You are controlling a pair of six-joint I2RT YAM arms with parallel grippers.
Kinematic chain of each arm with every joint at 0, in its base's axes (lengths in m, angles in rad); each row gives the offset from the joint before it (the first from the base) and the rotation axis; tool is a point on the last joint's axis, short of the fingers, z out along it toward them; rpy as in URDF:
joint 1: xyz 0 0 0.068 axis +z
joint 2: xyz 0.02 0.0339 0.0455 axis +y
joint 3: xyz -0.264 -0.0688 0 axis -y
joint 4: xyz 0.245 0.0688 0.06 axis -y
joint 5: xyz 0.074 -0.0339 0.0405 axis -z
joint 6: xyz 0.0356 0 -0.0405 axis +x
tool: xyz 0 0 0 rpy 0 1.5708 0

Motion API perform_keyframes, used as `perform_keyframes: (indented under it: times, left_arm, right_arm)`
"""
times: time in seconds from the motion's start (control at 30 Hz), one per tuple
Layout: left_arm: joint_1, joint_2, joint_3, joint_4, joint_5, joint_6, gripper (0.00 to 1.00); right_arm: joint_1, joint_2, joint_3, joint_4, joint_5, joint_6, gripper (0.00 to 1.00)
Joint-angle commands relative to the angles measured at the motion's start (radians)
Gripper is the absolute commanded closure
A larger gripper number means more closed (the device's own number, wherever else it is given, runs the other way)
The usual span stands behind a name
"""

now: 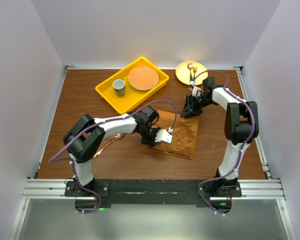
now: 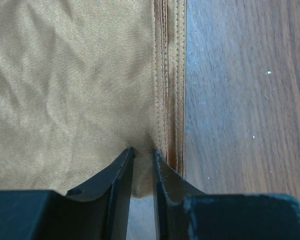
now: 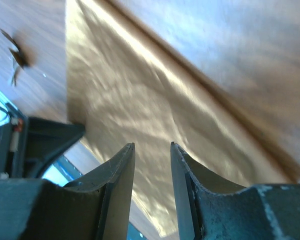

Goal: Fold the napkin into a case and place the utensils inside
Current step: Smooth out the square-folded napkin at the center of the board.

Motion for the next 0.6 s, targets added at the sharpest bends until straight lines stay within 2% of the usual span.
perform_keyframes:
  times: [0.0,0.1,0.2,0.3,0.33,0.37,0.43,0.53,0.57]
  left_arm:
    - [-0.017,0.020,-0.039,-0.019,-0.033,0.002,0.73]
    - [-0.015,0.009,-0.028,-0.022,-0.028,-0.006,0.66]
    - [0.012,-0.026,0.011,-0.029,0.042,-0.061,0.59]
    - [0.077,-0.059,0.099,0.016,0.175,-0.214,0.54]
    - [0.097,-0.060,0.145,0.045,0.194,-0.321,0.53]
    - [0.130,-0.056,0.165,0.123,0.202,-0.378,0.53]
    - [0.154,-0.010,0.249,0.179,0.187,-0.502,0.53]
    - [0.161,0.093,0.365,0.242,0.092,-0.587,0.58]
    - [0.161,0.119,0.392,0.239,0.073,-0.592,0.63]
  right_arm:
    - [0.030,-0.010,0.019,0.089,0.001,0.070,0.61]
    - [0.031,0.033,-0.013,0.109,0.055,0.060,0.62]
    - [0.032,0.071,-0.031,0.113,0.091,0.035,0.64]
    - [0.034,0.093,-0.038,0.103,0.095,0.008,0.65]
    - [0.035,0.097,-0.038,0.098,0.097,-0.003,0.66]
    - [0.037,0.100,-0.036,0.093,0.098,-0.012,0.67]
    - [0.037,0.104,-0.033,0.086,0.106,-0.028,0.69]
    - [0.037,0.104,-0.018,0.075,0.097,-0.064,0.70]
    - [0.035,0.102,-0.012,0.070,0.088,-0.069,0.71]
